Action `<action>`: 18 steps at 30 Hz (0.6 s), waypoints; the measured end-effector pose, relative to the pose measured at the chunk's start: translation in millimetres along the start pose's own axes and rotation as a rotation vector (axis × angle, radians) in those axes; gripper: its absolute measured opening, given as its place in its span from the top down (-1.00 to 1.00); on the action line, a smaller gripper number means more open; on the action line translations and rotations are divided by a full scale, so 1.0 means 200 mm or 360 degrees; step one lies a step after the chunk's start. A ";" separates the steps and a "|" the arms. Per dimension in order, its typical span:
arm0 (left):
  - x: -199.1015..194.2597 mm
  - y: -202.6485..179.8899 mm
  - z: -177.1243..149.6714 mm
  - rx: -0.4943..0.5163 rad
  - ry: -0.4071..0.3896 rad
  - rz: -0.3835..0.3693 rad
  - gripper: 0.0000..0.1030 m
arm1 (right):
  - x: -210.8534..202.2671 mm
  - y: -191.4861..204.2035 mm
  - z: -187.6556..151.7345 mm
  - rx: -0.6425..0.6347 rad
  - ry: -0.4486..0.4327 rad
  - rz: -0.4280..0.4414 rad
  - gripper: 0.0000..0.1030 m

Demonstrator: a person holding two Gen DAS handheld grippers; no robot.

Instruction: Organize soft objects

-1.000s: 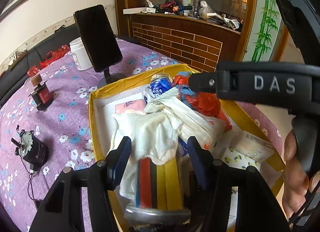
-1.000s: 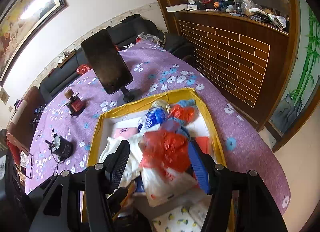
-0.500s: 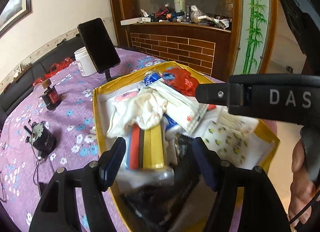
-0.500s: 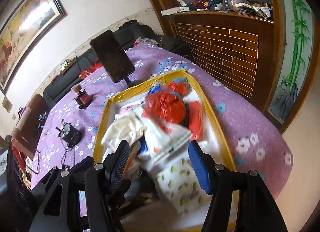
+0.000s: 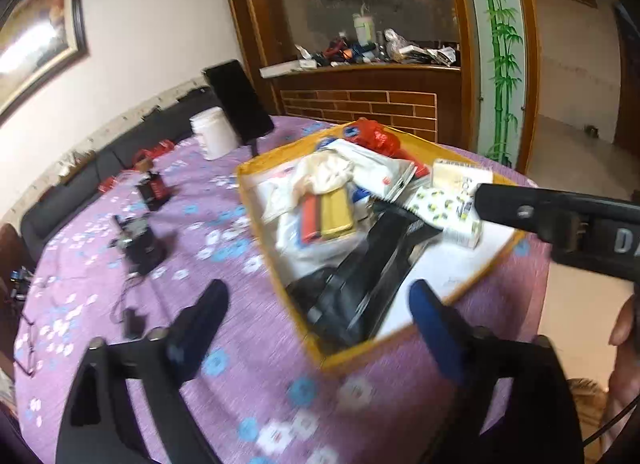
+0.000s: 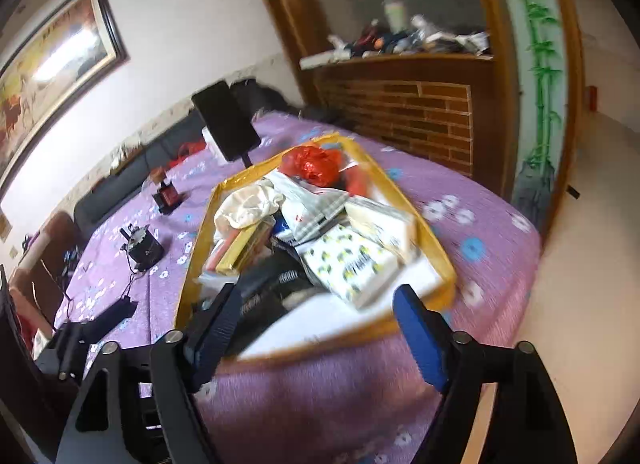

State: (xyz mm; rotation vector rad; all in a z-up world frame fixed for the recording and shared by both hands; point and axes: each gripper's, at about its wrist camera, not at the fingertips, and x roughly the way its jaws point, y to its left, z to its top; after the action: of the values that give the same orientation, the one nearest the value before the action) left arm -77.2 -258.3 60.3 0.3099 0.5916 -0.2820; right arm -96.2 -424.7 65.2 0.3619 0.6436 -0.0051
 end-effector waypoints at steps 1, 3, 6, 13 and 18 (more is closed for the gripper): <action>-0.03 0.00 -0.02 0.0007 -0.0024 0.0013 -0.91 | -0.03 0.00 -0.04 0.0010 -0.0026 -0.0015 -0.77; -0.07 0.01 -0.07 0.0028 -0.0064 0.0015 -0.99 | -0.07 0.00 -0.09 0.0026 -0.0057 -0.0078 -0.77; -0.07 0.00 -0.11 0.0060 -0.0064 0.0059 -1.00 | -0.11 0.02 -0.13 0.0013 -0.0139 -0.0189 -0.79; 0.02 -0.01 -0.10 0.0191 0.0044 0.0310 -1.00 | -0.12 0.10 -0.13 -0.0039 -0.0287 -0.0316 -0.83; 0.03 0.06 -0.09 0.0155 0.0090 0.0199 -1.00 | -0.10 0.16 -0.13 -0.0081 -0.0330 -0.0380 -0.86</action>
State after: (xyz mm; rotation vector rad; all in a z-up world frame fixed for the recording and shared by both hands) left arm -77.6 -242.6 44.6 0.4482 0.6127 -0.1821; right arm -123.1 -388.7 68.8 0.2298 0.4772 -0.2509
